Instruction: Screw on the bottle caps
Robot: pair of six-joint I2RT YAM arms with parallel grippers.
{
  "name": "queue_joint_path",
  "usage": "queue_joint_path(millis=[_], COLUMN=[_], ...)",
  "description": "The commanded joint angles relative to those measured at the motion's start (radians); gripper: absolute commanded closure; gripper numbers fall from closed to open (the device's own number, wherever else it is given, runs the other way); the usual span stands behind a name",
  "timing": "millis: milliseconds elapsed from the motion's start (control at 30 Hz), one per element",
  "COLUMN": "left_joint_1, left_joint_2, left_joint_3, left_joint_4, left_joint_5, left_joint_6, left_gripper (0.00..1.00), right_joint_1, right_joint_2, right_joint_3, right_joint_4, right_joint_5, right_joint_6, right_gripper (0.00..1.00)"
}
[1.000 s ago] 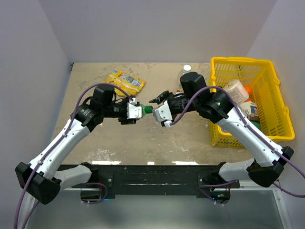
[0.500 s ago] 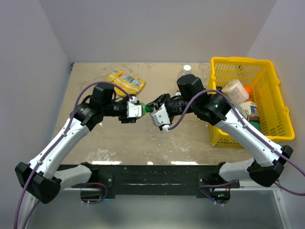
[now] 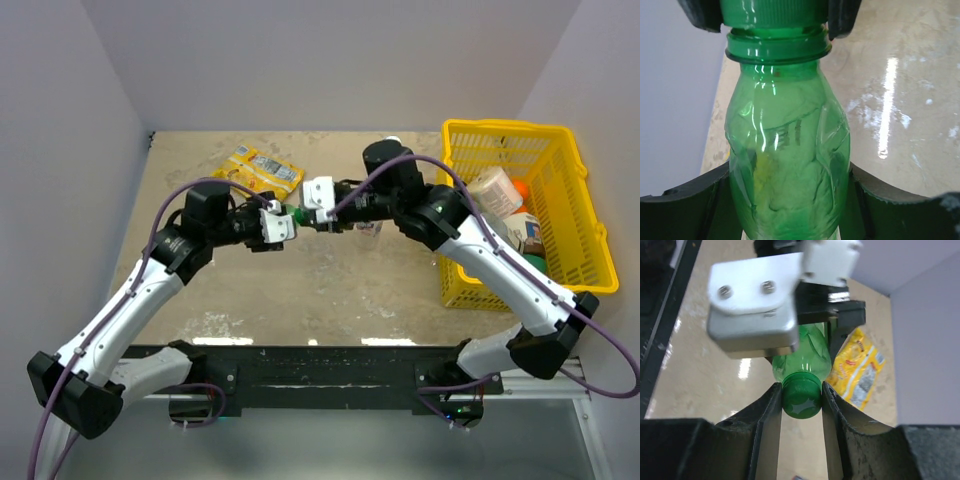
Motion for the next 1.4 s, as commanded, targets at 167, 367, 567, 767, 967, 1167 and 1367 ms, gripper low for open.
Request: queue_joint_path(millis=[167,367,567,767,967,1167,1367], left_joint_1=[-0.039,-0.225,-0.273,-0.297,-0.299,-0.216,-0.095], left_joint_2=[-0.232,-0.24,-0.202,-0.219,-0.207,-0.197,-0.208], left_joint_3=[-0.219,-0.348,-0.503,-0.625,-0.556,-0.349,-0.23], left_joint_4=[0.623,0.812,0.982,1.085,0.947,0.431,0.202], left_joint_5=[-0.218,-0.544,-0.675,-0.691,-0.779,-0.596,-0.131], left_joint_6=[0.077,0.425,0.752,0.862,0.694,0.174,-0.126], left_gripper=[1.0,1.0,1.0,1.0,1.0,1.0,1.0], right_joint_1=[-0.079,-0.202,-0.232,-0.265,-0.312,-0.367,-0.329], right_joint_2=[0.137,0.205,0.232,0.254,0.255,0.194,0.018], right_joint_3=[0.121,0.088,0.059,0.074,0.083,0.196,0.075], right_joint_4=[0.155,0.288,0.367,0.393,0.438,0.315,0.02], right_joint_5=[-0.08,-0.202,-0.252,-0.243,-0.28,-0.37,-0.331], right_joint_6=[0.67,1.049,1.206,1.238,1.223,0.787,0.184], right_gripper=[1.0,1.0,1.0,1.0,0.84,0.53,0.39])
